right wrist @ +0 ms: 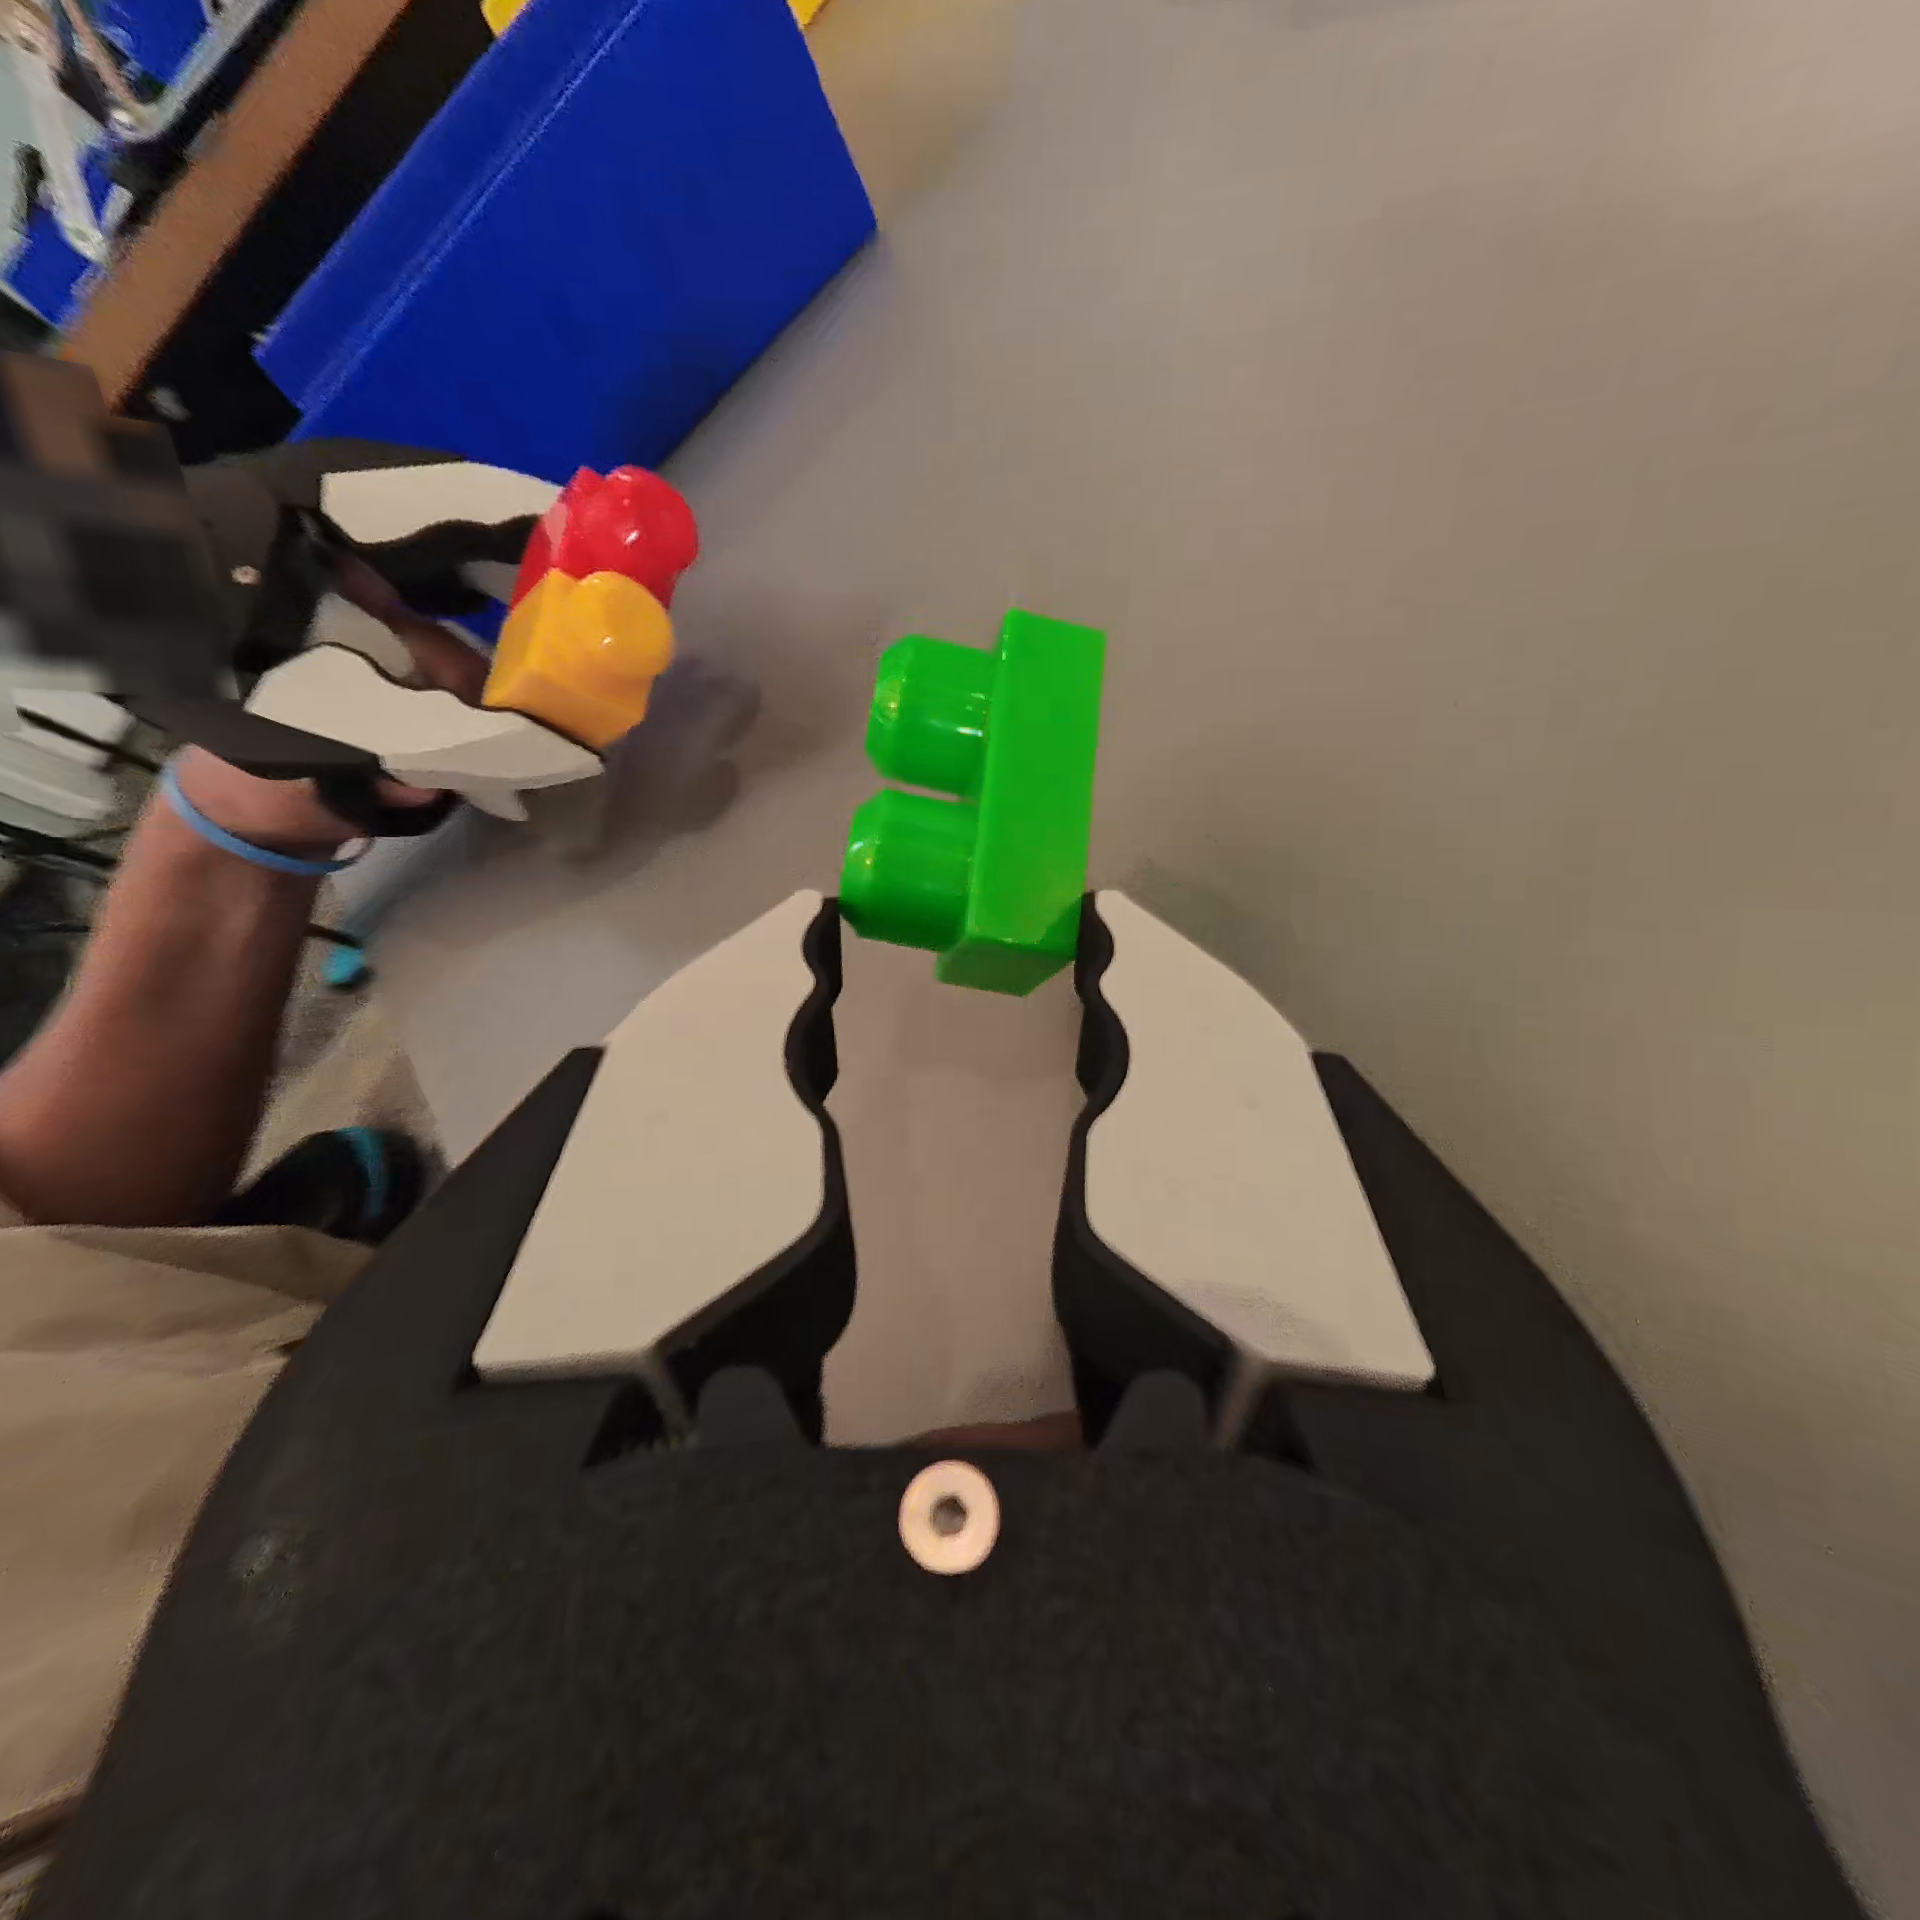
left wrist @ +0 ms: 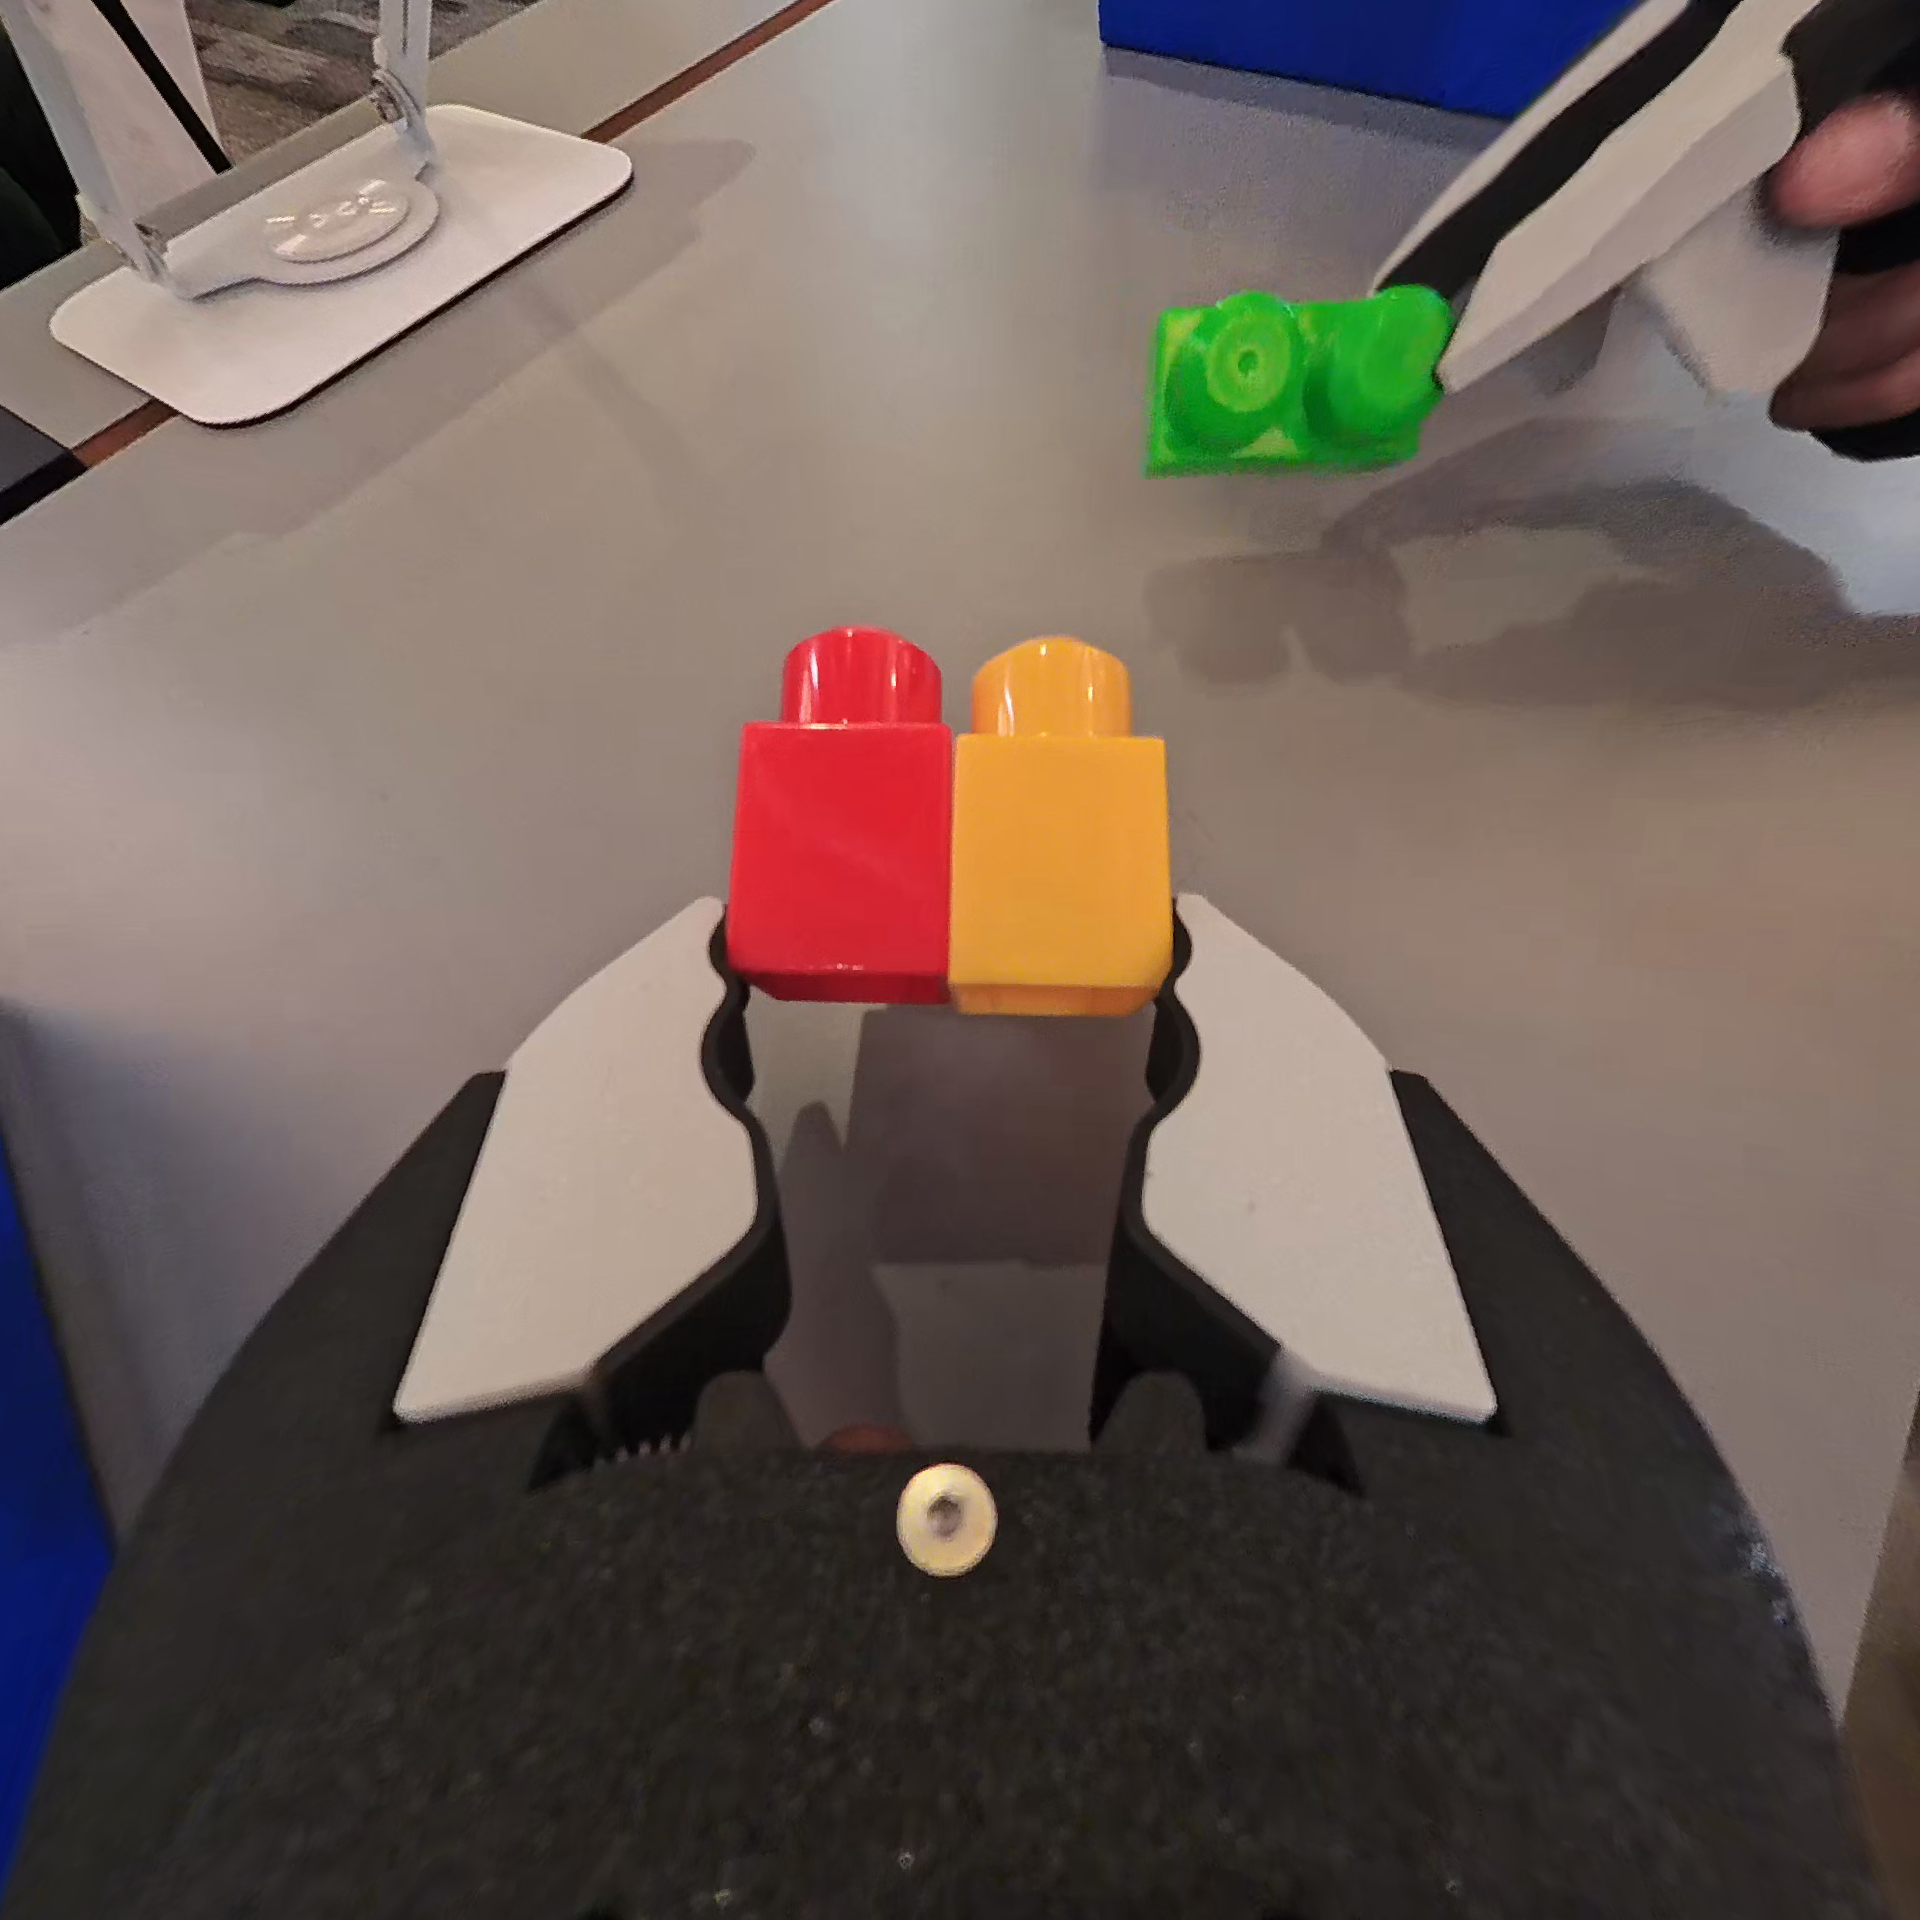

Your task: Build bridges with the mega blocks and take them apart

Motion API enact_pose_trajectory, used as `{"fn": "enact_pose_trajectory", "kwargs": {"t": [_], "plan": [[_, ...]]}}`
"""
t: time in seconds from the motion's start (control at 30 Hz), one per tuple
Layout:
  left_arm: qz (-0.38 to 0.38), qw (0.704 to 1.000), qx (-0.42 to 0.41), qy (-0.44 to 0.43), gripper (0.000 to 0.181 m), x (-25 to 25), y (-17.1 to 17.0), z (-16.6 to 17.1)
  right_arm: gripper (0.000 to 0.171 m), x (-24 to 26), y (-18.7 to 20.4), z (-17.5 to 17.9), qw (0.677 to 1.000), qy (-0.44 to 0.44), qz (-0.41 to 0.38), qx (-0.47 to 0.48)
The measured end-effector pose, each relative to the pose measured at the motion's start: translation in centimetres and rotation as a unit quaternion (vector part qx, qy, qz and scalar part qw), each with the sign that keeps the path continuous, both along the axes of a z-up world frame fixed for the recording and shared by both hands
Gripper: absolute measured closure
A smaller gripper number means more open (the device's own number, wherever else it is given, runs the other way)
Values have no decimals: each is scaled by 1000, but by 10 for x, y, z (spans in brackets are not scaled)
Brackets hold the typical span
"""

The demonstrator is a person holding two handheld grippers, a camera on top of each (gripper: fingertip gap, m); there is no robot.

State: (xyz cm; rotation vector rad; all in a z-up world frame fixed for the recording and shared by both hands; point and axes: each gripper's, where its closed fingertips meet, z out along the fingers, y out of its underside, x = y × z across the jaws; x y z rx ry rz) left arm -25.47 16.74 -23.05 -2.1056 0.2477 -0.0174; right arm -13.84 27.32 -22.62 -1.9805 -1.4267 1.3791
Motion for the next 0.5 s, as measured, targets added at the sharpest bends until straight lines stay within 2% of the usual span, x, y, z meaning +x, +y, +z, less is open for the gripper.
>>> {"fn": "enact_pose_trajectory", "kwargs": {"t": [0.07, 0.3, 0.5], "plan": [[0, 1000, 0, -1, 107, 0, 0, 0, 128, 5, 2, -3, 999, -8, -9, -32], [-4, 1000, -4, -2, 106, 2, 1, -2, 127, 22, 29, -24, 997, -65, -42, 3], [-5, 1000, -4, -3, 107, 2, 1, -1, 126, 28, 39, -29, 996, -74, -51, 19]]}}
